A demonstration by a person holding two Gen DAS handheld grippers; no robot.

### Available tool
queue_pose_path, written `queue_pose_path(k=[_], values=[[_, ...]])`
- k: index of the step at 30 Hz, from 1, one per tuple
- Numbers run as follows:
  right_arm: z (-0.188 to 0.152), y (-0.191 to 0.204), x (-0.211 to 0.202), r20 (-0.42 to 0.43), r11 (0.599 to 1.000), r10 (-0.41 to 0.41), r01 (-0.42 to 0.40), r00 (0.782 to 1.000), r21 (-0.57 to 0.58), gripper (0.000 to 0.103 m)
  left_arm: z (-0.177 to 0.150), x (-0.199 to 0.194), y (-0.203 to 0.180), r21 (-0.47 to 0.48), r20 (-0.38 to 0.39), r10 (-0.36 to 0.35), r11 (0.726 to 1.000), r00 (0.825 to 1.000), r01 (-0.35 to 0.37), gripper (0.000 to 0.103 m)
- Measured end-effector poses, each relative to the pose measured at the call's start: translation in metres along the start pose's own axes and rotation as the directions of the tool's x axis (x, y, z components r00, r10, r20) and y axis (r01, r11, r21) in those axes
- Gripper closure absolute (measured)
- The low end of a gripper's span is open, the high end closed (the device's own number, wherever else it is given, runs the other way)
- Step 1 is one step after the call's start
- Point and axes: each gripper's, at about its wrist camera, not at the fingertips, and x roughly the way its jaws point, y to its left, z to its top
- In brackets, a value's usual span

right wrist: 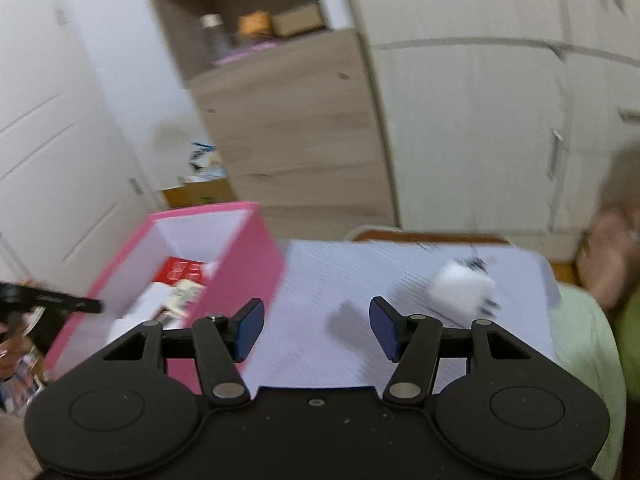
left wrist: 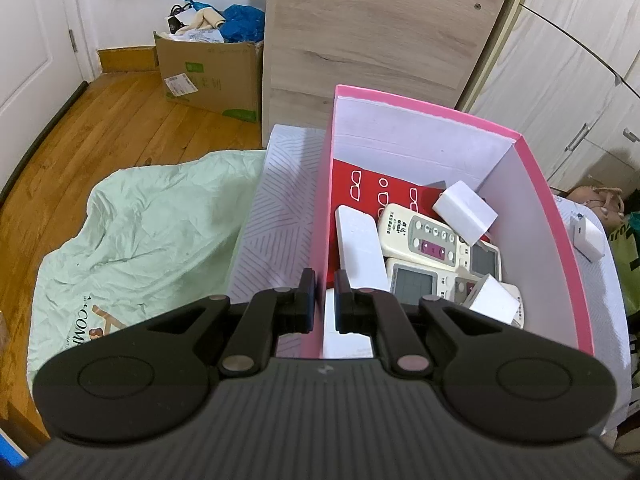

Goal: Organize rigid objects
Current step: 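Move the right tool to the bed and grasp a white charger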

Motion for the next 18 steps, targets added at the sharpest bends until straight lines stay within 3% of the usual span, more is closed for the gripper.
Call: queue_pose_path(k=[13,18], values=[[0.001,-0.070,0.076,-0.085,0.953,-0.209,0.223,0.974,0.207,0.038,0.002,0.000,-0.007,0.023,0.002,0.019,1.000,1.000,-0.019,0.096],[0.007,-0.068,0.095,-0.061,0.945,-0.276,0.283,0.959,0.164,0.036,0.003,-0.001,-0.007,0.004,0.001,0.015,1.000,1.000,-0.015,0.096]])
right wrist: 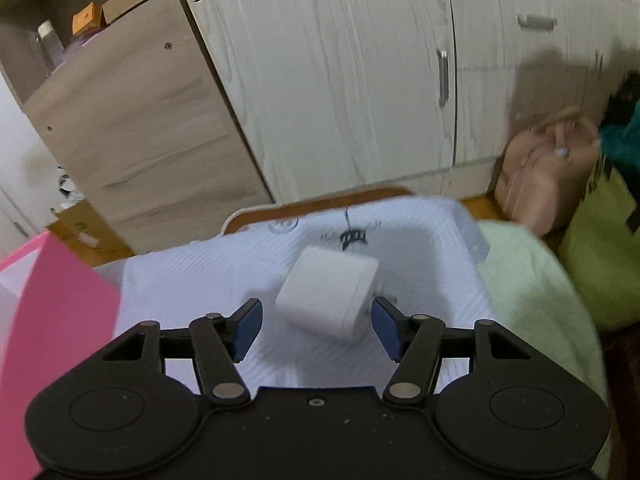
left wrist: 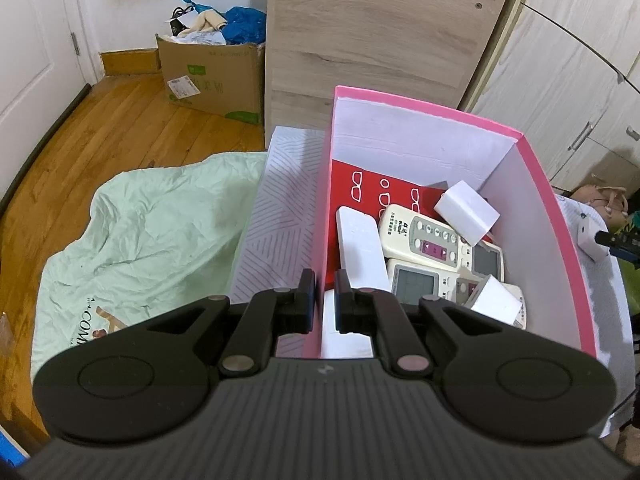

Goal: Organize rigid objects
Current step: 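Move the right tool to the bed and grasp a white charger, then carry the white charger into the pink box and release it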

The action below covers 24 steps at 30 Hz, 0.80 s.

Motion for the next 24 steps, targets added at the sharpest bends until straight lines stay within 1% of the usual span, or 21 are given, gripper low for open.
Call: queue_pose_path(k=[2,5,9,12,14,17,20,21,22,24], values=[[0.003,0.004,0.007,-0.007,1.000,-0.007,0.007,1.000,-0.015,0.031,0.000,0.000,0.001,0.002,0.000,-0.002,1.000,1.000,0.002,0.096],[0.004,0.009,0.015,-0.001,0.997,-0.054,0.054,0.999,-0.049,0.030,0.000,0.000,0.002,0.005,0.000,-0.006,1.000,1.000,0.006,0.096],[0.005,0.012,0.022,0.036,0.992,-0.079,0.082,0.996,-0.091,0.029,0.000,0.000,0.003,0.009,0.001,-0.009,1.000,1.000,0.009,0.096],[0.003,0.015,0.025,0.054,0.981,-0.111,0.118,0.992,-0.151,0.029,0.000,0.000,0.003,0.006,0.000,-0.010,1.000,1.000,0.010,0.096],[-0.002,0.017,0.025,0.074,0.969,-0.128,0.141,0.989,-0.203,0.031,0.000,0.000,0.003,0.009,0.001,-0.008,1.000,1.000,0.008,0.096],[-0.009,0.015,0.019,0.103,0.961,-0.103,0.125,0.989,-0.245,0.031,0.000,0.000,0.003,0.008,0.000,-0.008,1.000,1.000,0.008,0.096],[-0.015,0.014,0.012,0.098,0.959,-0.070,0.094,0.993,-0.267,0.032,0.000,0.000,0.003,0.008,0.000,-0.007,1.000,1.000,0.007,0.096],[-0.018,0.014,0.010,0.109,0.954,-0.075,0.103,0.991,-0.282,0.033,0.001,0.000,0.003,0.006,0.000,-0.007,1.000,1.000,0.007,0.096],[-0.020,0.015,0.010,0.123,0.944,-0.089,0.123,0.988,-0.306,0.039,0.000,0.001,0.003,0.004,0.000,-0.008,1.000,1.000,0.008,0.096],[-0.025,0.015,0.008,0.143,0.939,-0.079,0.122,0.987,-0.321,0.039,0.001,0.000,0.005,-0.002,-0.001,-0.013,1.000,1.000,0.013,0.096]])
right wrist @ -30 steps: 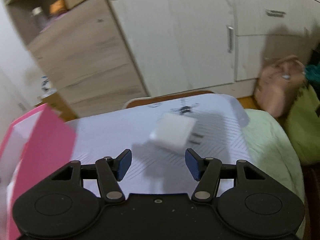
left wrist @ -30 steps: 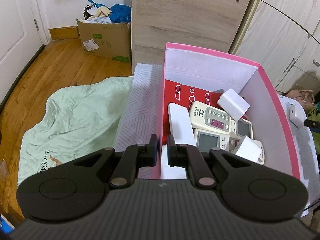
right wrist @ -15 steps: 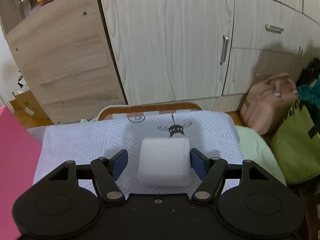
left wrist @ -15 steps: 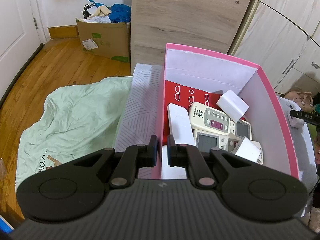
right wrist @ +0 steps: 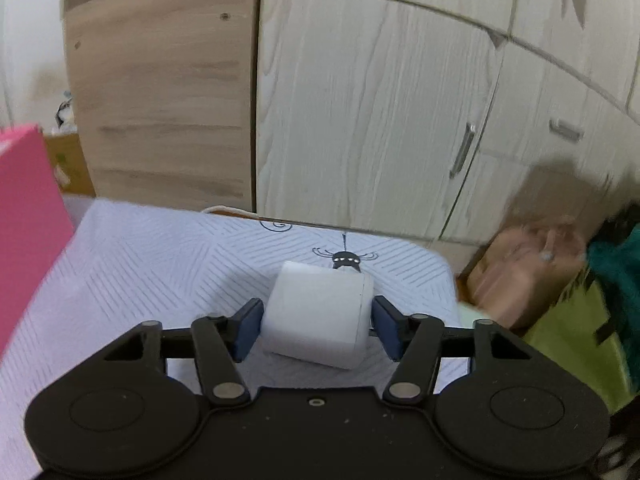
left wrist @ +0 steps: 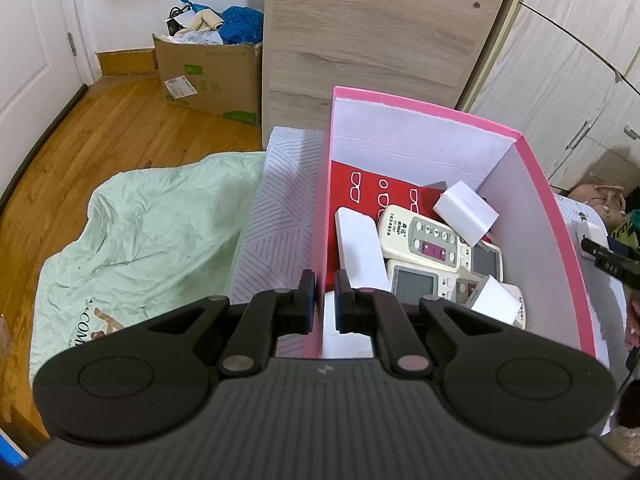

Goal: Organize rigid objects
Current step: 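Carry the white charger into the pink box and release it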

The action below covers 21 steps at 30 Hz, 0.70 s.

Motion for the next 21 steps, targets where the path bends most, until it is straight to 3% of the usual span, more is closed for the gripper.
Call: queue_pose_path(k=[12,21], values=[[-0.026,0.005,-0.037,0.087,0.985,0.115,-0.125,0.990,0.120,0.040,0.000,-0.001,0.005,-0.008,0.000,-0.004,1.000,1.000,0.004,0.096],[-0.016,0.027,-0.086,0.182,0.959,0.243,-0.264,0.953,0.101,0.040,-0.001,-0.001,0.005,-0.008,0.000,-0.003,1.000,1.000,0.003,0.096]])
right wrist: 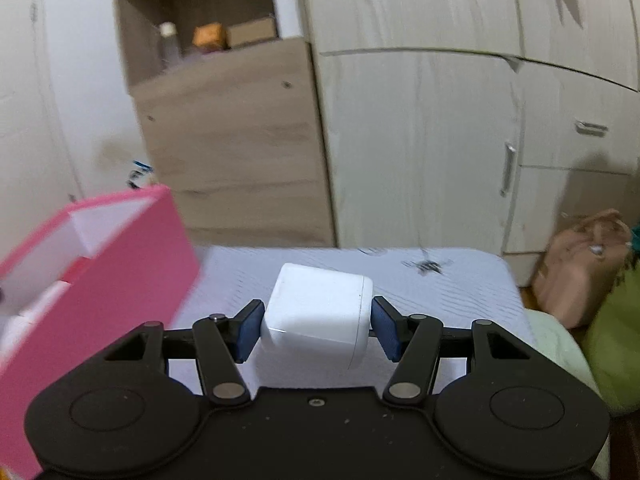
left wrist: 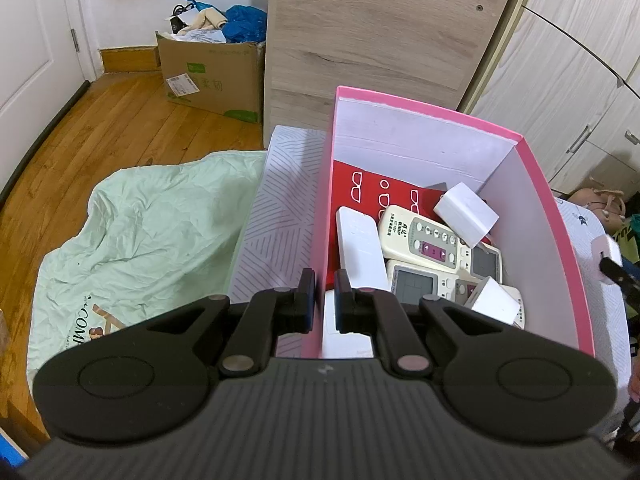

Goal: Organize rigid objects
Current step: 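Carry the white charger into the pink box and release it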

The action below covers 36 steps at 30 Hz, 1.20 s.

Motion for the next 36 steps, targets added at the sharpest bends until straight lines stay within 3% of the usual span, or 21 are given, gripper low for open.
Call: queue_pose_path(k=[5,8,11,14,19,21,23,24,26,29,31,34,36], values=[[0.017,0.041,-0.029,0.052,0.990,0.127,-0.124,0.990,-0.061,0.040,0.000,-0.002,0.003,-0.018,0.004,-0.008,1.000,1.000,0.008,0.096],[0.031,0.062,-0.040,0.039,0.964,0.263,-0.261,0.964,-0.042,0.040,0.000,-0.001,0.004,-0.023,0.003,-0.008,1.000,1.000,0.008,0.096],[0.047,0.077,-0.036,-0.021,0.914,0.405,-0.404,0.914,0.050,0.039,0.000,-0.001,0.005,-0.023,0.004,-0.010,1.000,1.000,0.010,0.096],[0.058,0.099,-0.020,-0.103,0.865,0.499,-0.487,0.860,0.122,0.039,0.000,-0.001,0.005,-0.028,0.003,-0.015,1.000,1.000,0.015,0.096],[0.068,0.146,0.016,-0.219,0.842,0.540,-0.518,0.813,0.153,0.039,-0.001,0.000,0.003,-0.020,0.006,-0.009,1.000,1.000,0.009,0.096],[0.071,0.157,0.038,-0.257,0.815,0.579,-0.542,0.774,0.204,0.039,-0.002,0.000,0.003,-0.021,0.005,-0.010,1.000,1.000,0.010,0.096],[0.067,0.164,0.053,-0.290,0.803,0.595,-0.536,0.749,0.261,0.039,-0.002,0.000,0.004,-0.027,0.004,-0.016,0.999,1.000,0.017,0.096],[0.067,0.168,0.063,-0.302,0.808,0.587,-0.523,0.751,0.271,0.039,-0.002,0.000,0.005,-0.030,0.004,-0.020,0.999,1.000,0.020,0.096],[0.067,0.176,0.077,-0.322,0.839,0.543,-0.484,0.775,0.250,0.039,-0.002,0.000,0.006,-0.032,0.004,-0.023,0.999,1.000,0.023,0.096],[0.061,0.192,0.094,-0.369,0.917,0.398,-0.379,0.840,0.125,0.039,-0.002,0.000,0.007,-0.025,0.005,-0.023,0.999,1.000,0.023,0.096],[0.057,0.202,0.106,-0.395,0.948,0.310,-0.315,0.865,0.052,0.039,-0.002,0.000,0.006,-0.021,0.006,-0.023,1.000,1.000,0.023,0.096],[0.052,0.206,0.120,-0.454,0.958,0.274,-0.283,0.848,0.048,0.039,-0.002,0.000,0.006,-0.019,0.007,-0.024,1.000,1.000,0.025,0.096],[0.054,0.206,0.120,-0.448,0.952,0.297,-0.299,0.843,0.069,0.039,-0.003,0.000,0.006,-0.017,0.006,-0.025,1.000,1.000,0.025,0.096]])
